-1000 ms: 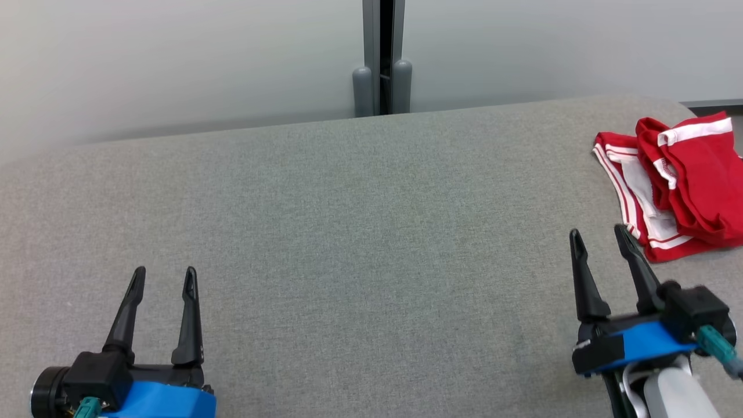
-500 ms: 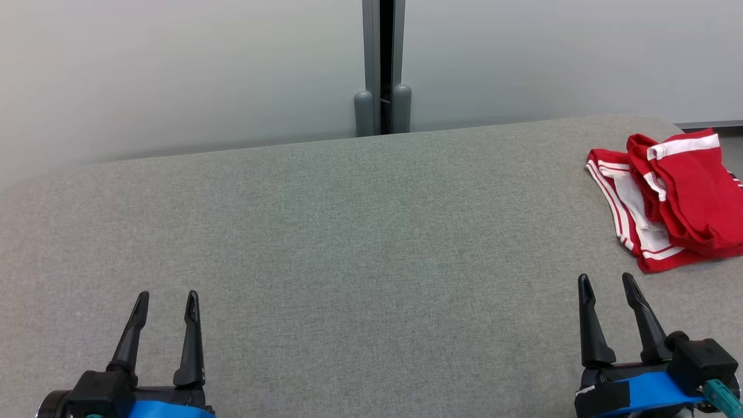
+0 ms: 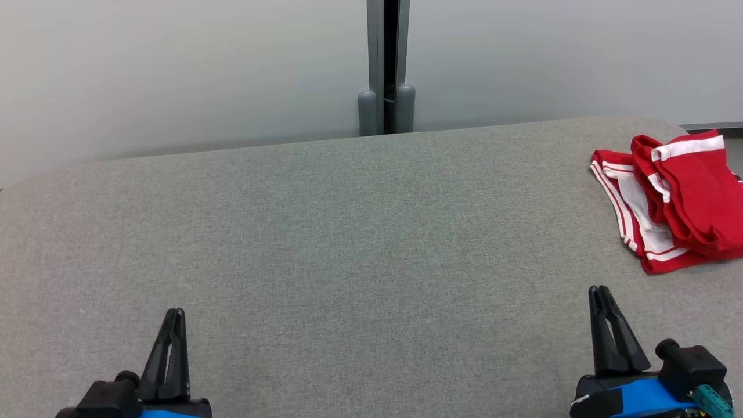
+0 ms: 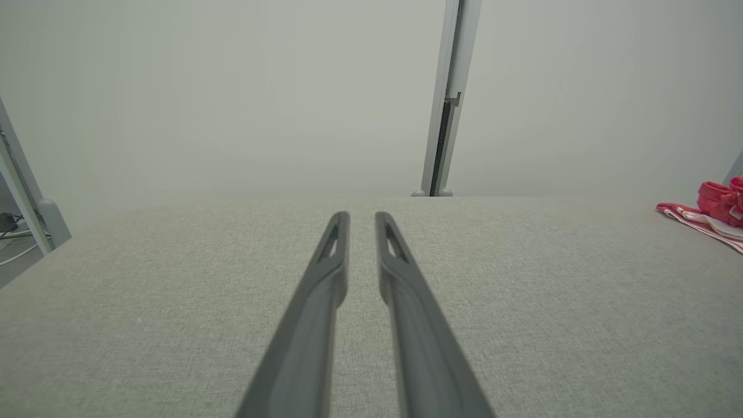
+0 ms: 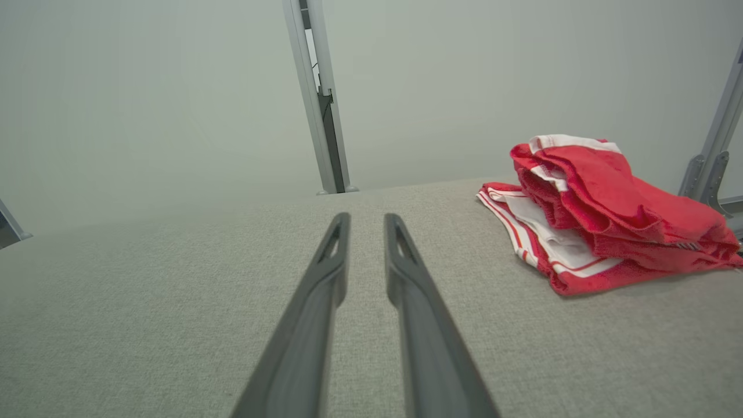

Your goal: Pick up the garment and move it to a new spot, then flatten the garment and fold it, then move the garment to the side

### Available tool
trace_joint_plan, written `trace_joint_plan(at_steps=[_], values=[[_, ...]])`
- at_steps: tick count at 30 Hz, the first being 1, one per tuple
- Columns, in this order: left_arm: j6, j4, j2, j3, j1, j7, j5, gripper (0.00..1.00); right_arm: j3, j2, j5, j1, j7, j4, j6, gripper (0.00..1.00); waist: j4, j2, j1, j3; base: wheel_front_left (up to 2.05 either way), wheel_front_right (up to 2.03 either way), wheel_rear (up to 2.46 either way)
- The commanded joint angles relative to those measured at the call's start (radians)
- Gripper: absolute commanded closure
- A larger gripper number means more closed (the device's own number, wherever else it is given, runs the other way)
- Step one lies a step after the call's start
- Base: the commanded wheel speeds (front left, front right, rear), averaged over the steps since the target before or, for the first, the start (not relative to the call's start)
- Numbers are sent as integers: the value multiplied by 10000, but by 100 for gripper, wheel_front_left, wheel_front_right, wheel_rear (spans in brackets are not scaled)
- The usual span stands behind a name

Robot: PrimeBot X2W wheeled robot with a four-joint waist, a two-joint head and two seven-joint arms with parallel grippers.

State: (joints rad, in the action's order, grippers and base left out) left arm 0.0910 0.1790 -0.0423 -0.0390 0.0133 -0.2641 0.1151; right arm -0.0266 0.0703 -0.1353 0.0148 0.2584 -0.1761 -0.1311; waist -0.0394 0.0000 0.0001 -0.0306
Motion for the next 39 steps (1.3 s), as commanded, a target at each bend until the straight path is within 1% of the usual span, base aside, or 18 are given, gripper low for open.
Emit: trace_joint_plan(at_steps=[1,20,39], values=[[6,60,-3,-62,72,90,192,100,-10,-3,-208,14,-44,4,0,100,3,0,0,3,0,0,0],[106,174,-30,-214,292,988,3857,100,-217,-40,-3827,267,-944,-154,1,100,63,0,0,44,0,0,0],[183,282,-53,-353,478,1686,6636,100,-379,-75,-6567,459,-1637,-279,2,100,120,0,0,84,0,0,0]])
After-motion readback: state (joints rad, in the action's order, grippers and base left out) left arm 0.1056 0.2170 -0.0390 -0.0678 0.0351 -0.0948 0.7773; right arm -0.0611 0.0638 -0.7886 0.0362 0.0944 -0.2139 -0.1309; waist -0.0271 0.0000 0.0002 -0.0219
